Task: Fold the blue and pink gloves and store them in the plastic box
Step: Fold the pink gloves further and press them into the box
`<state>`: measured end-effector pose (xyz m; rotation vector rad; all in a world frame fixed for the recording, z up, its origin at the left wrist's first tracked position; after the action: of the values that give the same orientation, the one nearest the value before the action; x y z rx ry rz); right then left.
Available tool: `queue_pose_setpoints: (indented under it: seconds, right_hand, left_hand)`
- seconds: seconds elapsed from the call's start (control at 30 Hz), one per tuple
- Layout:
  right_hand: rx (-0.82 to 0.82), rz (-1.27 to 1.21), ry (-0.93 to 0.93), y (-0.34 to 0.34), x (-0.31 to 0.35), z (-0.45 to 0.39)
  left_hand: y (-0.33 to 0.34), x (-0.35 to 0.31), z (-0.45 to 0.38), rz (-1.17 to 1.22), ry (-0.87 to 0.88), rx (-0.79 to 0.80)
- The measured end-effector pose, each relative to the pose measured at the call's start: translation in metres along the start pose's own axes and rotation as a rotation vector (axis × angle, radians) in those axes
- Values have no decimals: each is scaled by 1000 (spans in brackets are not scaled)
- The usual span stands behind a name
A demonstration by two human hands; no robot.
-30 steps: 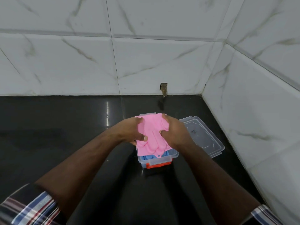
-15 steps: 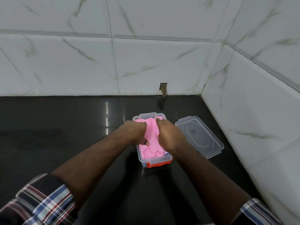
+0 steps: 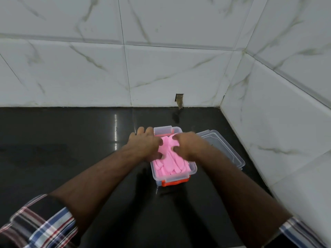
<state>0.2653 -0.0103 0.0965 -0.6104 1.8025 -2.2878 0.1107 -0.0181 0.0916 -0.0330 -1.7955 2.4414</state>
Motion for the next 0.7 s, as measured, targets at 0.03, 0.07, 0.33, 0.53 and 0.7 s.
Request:
queue_pose_setpoints:
  seconds: [0.03, 0.07, 0.33, 0.53, 0.7]
  right_hand:
    - [-47, 0, 22, -14, -5, 1]
    - [-102, -3, 34, -27, -10, 2]
    - [20, 180, -125, -21, -24, -6]
    - [83, 382, -204, -7, -20, -5]
    - [133, 522, -230, 4, -15, -7]
  left_hand:
    - [-5, 3, 1, 24, 3, -21]
    - [-9, 6, 2, 46, 9, -54]
    - [-11, -6, -3, -9, 203, -92]
    - [2, -10, -15, -187, 232, 69]
    - [6, -18, -22, -319, 243, 18]
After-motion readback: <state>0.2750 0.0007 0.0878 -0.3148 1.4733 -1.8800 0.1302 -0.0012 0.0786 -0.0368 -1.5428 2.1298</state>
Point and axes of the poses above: each hand's wrist, its own z-axis away from the middle knuckle, its own y-axis out of the palm, x = y × z, the point moved 2 cm from there along -z, towards the middle knuckle, and after that the axes turned 8 degrees about -y, right-handed, at the moved point
